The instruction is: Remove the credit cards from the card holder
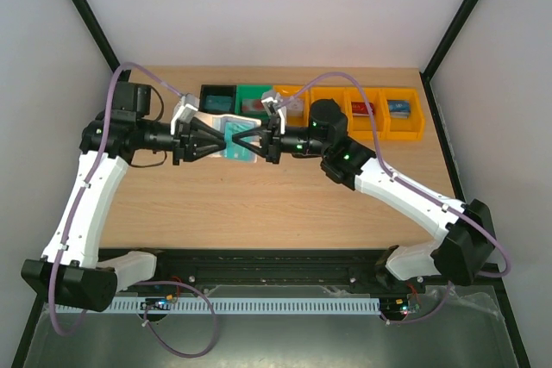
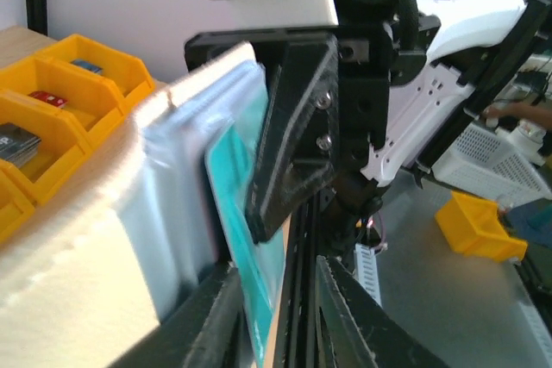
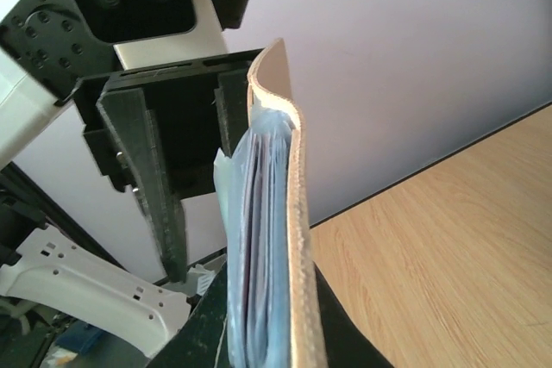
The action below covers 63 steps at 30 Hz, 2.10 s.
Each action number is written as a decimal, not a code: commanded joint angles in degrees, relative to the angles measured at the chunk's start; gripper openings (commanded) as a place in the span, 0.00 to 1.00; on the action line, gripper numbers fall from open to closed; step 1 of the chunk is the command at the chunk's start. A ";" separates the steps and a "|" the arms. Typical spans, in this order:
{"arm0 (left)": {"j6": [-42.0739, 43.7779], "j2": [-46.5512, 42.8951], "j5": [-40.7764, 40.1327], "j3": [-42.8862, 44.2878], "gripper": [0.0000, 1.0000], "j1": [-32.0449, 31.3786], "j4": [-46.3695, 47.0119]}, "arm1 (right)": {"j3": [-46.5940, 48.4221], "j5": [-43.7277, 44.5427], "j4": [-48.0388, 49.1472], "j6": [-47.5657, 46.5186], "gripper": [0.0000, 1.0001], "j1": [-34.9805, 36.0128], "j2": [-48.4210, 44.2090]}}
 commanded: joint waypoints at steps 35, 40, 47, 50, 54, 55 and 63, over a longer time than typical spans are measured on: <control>-30.67 2.46 -15.20 -1.29 0.12 -13.39 27.29 | 0.52 3.60 25.20 24.59 0.02 -0.34 0.03; -29.35 1.61 -16.00 -0.91 0.02 -13.30 24.73 | 0.23 4.55 21.69 21.26 0.02 -0.40 -1.78; -26.77 0.15 -16.43 -1.04 0.02 -9.80 21.46 | 0.19 4.99 14.39 15.18 0.03 -0.41 -4.25; -27.56 -0.30 -14.61 -1.18 0.02 -6.19 22.50 | 0.38 5.04 10.23 12.44 0.05 -0.43 -5.00; -27.17 -0.26 -12.35 0.63 0.02 -2.38 22.39 | 1.08 5.55 6.76 8.67 0.05 -0.44 -5.96; -26.48 -0.15 -12.44 1.00 0.02 -2.25 21.79 | 1.52 5.62 5.99 8.16 0.05 -0.43 -5.97; -22.87 -0.42 -10.12 0.32 0.02 -3.20 19.69 | 3.09 3.72 5.14 7.80 0.02 -0.46 -4.20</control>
